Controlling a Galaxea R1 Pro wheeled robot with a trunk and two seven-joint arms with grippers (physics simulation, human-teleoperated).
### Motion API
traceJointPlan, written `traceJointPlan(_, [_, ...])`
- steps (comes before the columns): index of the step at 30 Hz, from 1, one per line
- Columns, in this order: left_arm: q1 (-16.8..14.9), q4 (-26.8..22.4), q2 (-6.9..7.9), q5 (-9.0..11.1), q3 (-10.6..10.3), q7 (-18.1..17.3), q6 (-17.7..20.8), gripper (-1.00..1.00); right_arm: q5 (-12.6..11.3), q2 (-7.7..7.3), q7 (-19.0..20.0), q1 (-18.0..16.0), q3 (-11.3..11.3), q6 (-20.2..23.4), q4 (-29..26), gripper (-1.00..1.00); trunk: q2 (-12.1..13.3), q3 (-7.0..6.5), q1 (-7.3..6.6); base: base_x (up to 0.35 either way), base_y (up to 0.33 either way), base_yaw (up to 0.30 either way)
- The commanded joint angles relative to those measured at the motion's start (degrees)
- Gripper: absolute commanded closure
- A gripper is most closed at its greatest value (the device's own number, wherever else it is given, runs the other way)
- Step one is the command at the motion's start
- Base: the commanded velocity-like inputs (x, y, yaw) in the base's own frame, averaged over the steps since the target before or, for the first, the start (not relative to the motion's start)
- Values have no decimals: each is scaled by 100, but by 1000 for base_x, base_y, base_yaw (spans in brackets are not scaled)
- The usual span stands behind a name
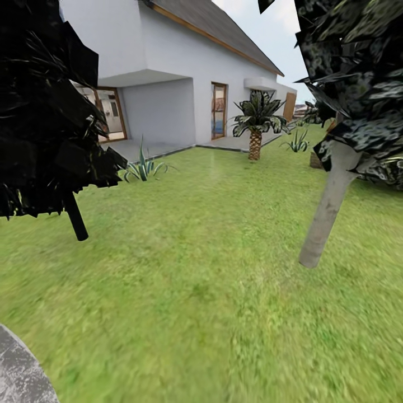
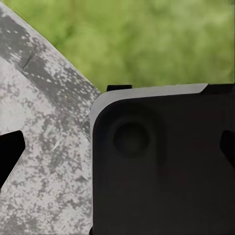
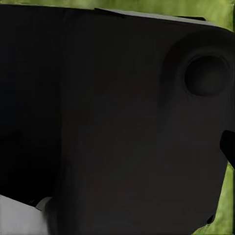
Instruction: Take the three Easter eggs out of the wicker basket on the lawn in the garden, then place them on the lawn next to a single tree (choose any tree) so that all three eggs are next to the same tree and none are left in the basket.
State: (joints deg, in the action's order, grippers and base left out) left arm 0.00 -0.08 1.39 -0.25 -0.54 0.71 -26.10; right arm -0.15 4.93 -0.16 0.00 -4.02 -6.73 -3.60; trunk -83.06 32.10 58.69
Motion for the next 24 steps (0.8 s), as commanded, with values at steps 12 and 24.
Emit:
traceJointPlan(12, [0,-1,-2,-5,-7,8,-17,-100,-2,-1,-2,0,-37,-13,-1,-100,-2,-102,4,336,0,94])
traceJointPlan(24, [0,-1,-5,-10,-5,8,-16,-100,-2,-9,-2,0,-37,-13,-1,-100,-2,-208,4,336,0,103])
